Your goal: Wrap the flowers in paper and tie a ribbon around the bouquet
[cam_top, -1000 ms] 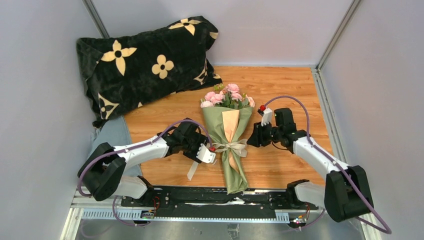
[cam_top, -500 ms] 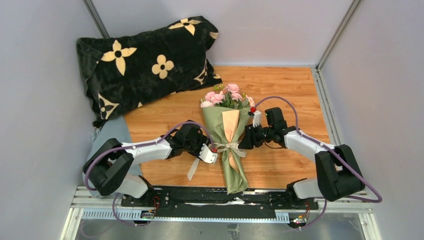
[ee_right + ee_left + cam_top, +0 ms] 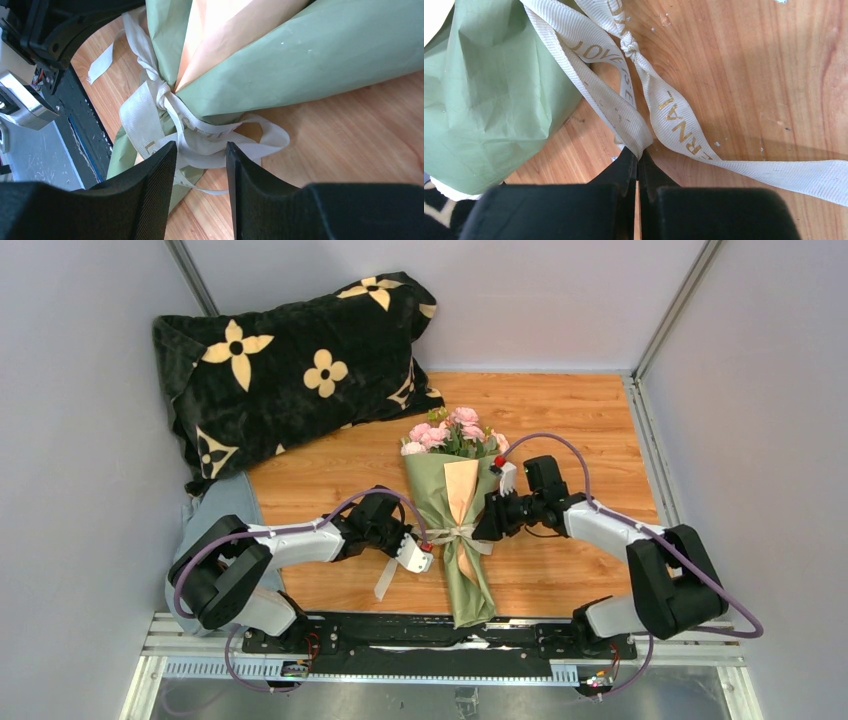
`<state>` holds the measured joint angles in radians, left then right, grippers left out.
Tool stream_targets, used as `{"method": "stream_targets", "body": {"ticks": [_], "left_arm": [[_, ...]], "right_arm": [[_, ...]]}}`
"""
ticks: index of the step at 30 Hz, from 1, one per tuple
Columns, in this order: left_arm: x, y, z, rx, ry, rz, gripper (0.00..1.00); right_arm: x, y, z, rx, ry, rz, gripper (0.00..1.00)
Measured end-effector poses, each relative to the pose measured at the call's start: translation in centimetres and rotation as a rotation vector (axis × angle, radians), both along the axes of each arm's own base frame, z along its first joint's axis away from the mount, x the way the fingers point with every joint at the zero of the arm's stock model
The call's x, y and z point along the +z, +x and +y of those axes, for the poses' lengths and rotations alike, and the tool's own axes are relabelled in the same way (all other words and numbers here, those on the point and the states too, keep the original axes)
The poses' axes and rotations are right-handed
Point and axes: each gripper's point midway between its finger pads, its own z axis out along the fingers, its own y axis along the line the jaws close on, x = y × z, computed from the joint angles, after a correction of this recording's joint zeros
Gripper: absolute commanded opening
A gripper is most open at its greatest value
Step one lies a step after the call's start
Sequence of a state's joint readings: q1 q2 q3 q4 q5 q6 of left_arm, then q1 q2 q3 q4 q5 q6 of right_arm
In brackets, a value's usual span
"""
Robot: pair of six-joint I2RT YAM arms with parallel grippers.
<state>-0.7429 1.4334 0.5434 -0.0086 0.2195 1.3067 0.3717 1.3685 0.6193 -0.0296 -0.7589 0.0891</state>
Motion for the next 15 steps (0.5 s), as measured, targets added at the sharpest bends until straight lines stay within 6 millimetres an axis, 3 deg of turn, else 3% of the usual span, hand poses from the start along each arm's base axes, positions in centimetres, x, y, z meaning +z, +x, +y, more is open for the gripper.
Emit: {"method": "stream_targets", "body": {"ticks": [2,3,5,15], "left_arm": [[0.0,0.0,0.0,0.0,0.001,0.001,0.0],[0.0,0.0,0.0,0.0,0.0,0.0,0.0],[0.0,0.0,0.0,0.001,0.001,0.0,0.0],[0.1,0.6,0.5,-0.003,0.029,-0.038,0.0]], "right_arm": [[-0.3,-0.3,0.2,0.01,-0.004,0.01,0.25],[-0.4,-0.4,0.3,0.01,-0.007,0.017,0.12],[-0.5,-0.3,0.2,0.006,-0.017,0.021,0.01],[0.4,0.8,-2.8,-0.167,-0.134,-0.016,0.0]]}}
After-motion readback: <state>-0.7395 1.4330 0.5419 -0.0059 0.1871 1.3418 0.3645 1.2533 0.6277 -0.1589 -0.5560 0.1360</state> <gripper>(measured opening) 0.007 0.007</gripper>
